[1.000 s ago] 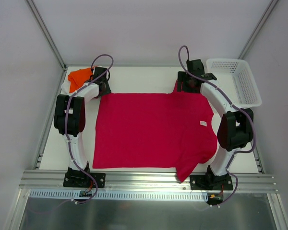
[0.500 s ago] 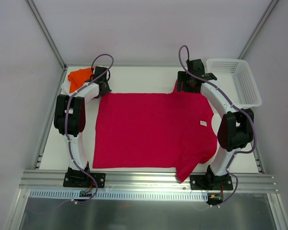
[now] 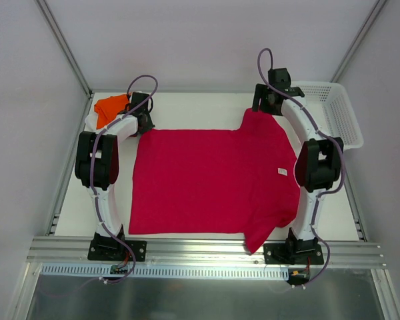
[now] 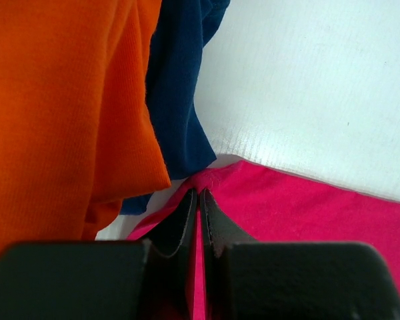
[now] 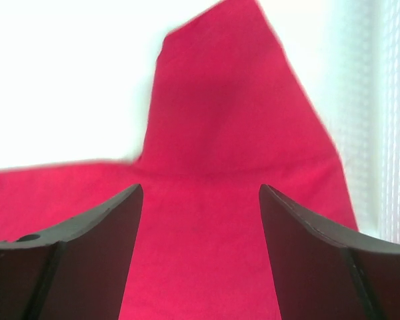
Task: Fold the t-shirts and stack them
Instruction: Flatten the tshirt out
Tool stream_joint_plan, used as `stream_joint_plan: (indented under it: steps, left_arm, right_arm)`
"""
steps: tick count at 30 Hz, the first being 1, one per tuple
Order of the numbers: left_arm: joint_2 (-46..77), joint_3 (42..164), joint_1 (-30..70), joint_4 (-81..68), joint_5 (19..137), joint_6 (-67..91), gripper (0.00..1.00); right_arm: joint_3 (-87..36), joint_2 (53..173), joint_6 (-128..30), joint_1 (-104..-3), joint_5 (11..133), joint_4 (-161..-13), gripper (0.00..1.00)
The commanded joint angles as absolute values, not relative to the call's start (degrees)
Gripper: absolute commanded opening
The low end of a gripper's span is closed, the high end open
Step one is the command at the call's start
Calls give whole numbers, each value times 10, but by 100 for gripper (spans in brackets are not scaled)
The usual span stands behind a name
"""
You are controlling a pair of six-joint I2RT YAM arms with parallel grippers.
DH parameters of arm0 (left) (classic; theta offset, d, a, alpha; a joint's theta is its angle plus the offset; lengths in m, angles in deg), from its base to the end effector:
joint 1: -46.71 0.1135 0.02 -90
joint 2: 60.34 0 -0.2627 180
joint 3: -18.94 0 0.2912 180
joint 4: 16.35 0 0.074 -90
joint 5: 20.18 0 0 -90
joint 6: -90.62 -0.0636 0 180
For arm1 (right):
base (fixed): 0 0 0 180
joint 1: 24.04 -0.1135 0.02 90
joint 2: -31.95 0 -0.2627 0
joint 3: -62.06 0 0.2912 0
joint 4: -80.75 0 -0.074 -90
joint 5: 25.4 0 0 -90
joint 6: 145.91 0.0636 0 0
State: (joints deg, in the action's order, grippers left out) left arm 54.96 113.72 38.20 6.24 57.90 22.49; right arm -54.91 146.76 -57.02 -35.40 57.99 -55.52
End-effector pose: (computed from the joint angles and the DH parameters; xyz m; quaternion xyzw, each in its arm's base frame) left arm 0.5008 -0.0617 0.1558 -0.1472 0.9015 -0.0118 0.4069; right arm 0.5150 0.0960 0.2719 -0.0754 0.9077 -0.0158 0.4125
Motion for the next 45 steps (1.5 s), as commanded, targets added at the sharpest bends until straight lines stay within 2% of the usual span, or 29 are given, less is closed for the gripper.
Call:
stream_joint_plan:
  steps: [1,10,17,26,30,40,45]
  left_arm:
    - [553,1154,389,67,589,229,0]
    - [551,1152,388,67,591,229,0]
    - [551,1152,389,67,593,229,0]
    - [551,1151,388,66,593,229,0]
    - [551,1150,388,67,594,229,0]
    - [551,1151,388,65,594,229,0]
    - [551,1152,389,66,595,229,0]
  right_arm:
    - [-632,1524,-574,-335,594,-516,74]
    - [-763,1659,-545,-291,685,-515,74]
    - [-732,1684,-514,-264,772,-633,72]
    - [-803,1760,-489,-244,834,-681,76]
    - [-830,1778,-494,-228,789,-646,75]
    - [-774,1718,-621,-240,660,-648,75]
    - [-777,1718,-687,-279,613,-645,77]
